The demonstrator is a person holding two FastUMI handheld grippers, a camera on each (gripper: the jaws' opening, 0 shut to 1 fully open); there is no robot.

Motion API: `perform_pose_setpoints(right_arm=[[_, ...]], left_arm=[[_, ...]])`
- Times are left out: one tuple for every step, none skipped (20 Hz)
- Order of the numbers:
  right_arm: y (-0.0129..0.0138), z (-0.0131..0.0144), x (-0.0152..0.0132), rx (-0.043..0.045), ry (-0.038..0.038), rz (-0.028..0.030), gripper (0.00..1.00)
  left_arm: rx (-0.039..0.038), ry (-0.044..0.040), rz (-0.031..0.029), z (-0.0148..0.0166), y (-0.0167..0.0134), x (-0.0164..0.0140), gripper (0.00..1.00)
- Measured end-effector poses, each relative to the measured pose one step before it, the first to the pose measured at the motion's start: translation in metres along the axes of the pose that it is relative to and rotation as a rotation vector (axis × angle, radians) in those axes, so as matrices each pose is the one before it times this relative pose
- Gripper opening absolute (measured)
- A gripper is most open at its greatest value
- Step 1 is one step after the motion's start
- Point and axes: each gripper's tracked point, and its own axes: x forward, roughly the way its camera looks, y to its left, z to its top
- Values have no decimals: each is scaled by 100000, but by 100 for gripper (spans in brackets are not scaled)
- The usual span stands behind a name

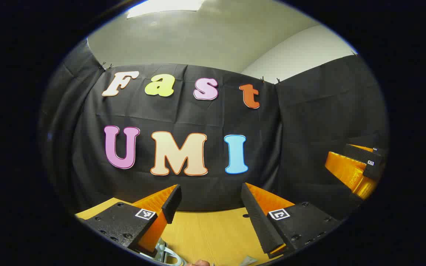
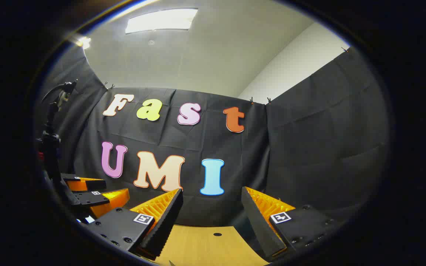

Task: First open the suitcase, pack the skin care products into it, and then close the suitcase.

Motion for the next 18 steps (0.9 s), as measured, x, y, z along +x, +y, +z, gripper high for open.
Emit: perform_pose_setpoints(right_arm=[[-230,-416,197,498,999,220,98],[-315,-511,191,273,967,179,98],[-266,-543,123,125,1099,344,98],[-190,-585,46,75,591,642,98],[-275,-320,227,109,69,142,98],[-528,-255,244,297,-164,-142,98],[-195,-331,229,749,-187,706,98],[81,-563,-29,1147,-167,1426,98],[124,-590,131,1146,309,1897,98],[-2,-961,12,1128,702,2271,98],[177,-899,79,1100,847,2491,98],[178,-835,209,1304,776,2487,100],[368,-640,154,1505,485,2557,98],[317,-496,257,998,733,1520,98],[277,-564,401,526,1728,1206,98],[528,-447,188,91,841,1611,98],[393,48,329,-655,-534,358,98],[-85,19,432,-1011,187,-1536,98]], left_arm=[[534,-279,522,74,50,130,95],[587,-226,718,-97,-1,-49,95],[575,282,1165,-128,88,-80,95],[422,-13,1127,-143,60,-55,93],[351,-268,1165,-78,-13,-126,95],[395,372,993,-314,-46,-150,95],[672,627,1431,-382,11,-226,95],[845,714,1839,-536,274,-260,95],[931,1656,1914,-604,178,-332,95],[1383,2584,2888,-1057,563,-523,93],[1555,2890,2590,-1016,641,-522,95],[1957,4130,1972,-1506,546,-509,96],[1978,3670,2627,-1547,800,-470,96],[1335,4327,2425,-1823,984,-241,96],[232,4175,1694,-1693,711,-200,97],[-119,3499,397,-1881,601,46,96],[391,3286,-366,-1515,395,363,96],[1093,5150,-348,-1963,591,609,100]])
